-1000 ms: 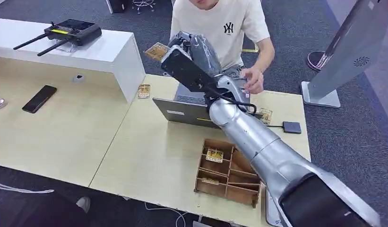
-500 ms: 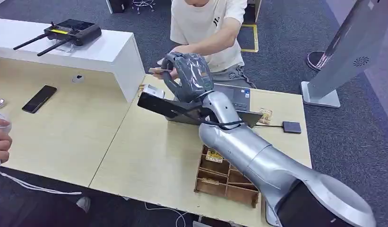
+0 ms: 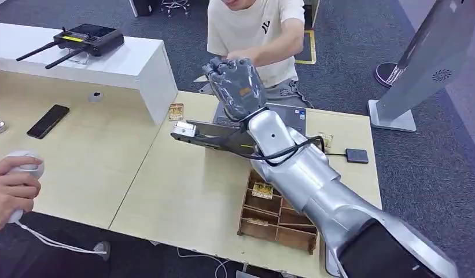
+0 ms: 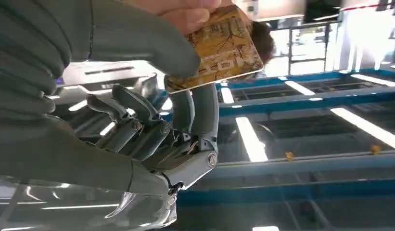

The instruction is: Pass the card to the sensor for recognition and then transmit it.

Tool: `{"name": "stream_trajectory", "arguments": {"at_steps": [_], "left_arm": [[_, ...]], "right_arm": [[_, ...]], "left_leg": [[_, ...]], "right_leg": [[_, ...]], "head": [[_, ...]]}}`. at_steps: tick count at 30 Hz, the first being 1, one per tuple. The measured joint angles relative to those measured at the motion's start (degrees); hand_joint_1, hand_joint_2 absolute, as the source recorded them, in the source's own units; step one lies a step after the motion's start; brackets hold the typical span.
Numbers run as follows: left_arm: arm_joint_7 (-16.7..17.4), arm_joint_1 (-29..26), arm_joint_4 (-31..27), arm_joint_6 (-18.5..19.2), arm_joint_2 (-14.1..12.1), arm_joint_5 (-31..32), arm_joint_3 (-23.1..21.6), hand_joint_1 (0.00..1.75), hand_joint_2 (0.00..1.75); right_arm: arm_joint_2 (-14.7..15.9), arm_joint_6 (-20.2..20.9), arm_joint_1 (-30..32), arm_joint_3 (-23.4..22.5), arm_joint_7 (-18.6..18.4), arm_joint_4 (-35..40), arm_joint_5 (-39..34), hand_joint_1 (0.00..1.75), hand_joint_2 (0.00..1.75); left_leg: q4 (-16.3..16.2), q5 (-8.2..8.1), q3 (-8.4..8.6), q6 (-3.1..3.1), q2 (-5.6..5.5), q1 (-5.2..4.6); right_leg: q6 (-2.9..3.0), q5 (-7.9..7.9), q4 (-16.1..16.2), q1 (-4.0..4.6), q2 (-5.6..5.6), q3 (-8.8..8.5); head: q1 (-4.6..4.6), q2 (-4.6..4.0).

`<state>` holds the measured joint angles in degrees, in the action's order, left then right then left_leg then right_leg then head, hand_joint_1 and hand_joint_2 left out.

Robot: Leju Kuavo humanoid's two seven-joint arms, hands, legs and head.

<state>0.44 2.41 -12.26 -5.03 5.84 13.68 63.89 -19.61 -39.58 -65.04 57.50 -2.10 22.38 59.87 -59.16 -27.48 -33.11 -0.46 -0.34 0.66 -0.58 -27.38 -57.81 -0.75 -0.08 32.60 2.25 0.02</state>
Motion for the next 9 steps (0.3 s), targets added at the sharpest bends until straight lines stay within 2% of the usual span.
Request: {"name": "stream_trajectory", "arguments": {"at_steps": [1,2,9], "left_arm": [[0.0,0.0,0.0,0.02,0.0,-0.06,-0.02,0.0,1.75],[0.0,0.0,0.0,0.02,0.02,-0.09,-0.02,0.0,1.75],[0.13,-0.02,0.02,0.35,0.33,-0.3,-0.02,0.0,1.75]], "right_arm": [[0.0,0.0,0.1,-0.46,-0.22,-0.24,-0.43,0.45,1.75],[0.0,0.0,0.16,-0.48,-0.55,-0.44,-0.72,0.0,1.75],[0.0,0.0,0.58,-0.07,-1.94,-1.94,-3.25,0.0,1.75]], "left_leg": [[0.0,0.0,0.0,0.0,0.0,0.0],[0.0,0.0,0.0,0.0,0.0,0.0],[0.01,0.0,-0.02,0.0,-0.01,0.03]], "right_leg": [[0.0,0.0,0.0,0.0,0.0,0.0],[0.0,0.0,0.0,0.0,0.0,0.0],[0.0,-0.01,0.0,0.01,0.0,0.02]], "head": [[0.0,0.0],[0.0,0.0],[0.0,0.0]]}}
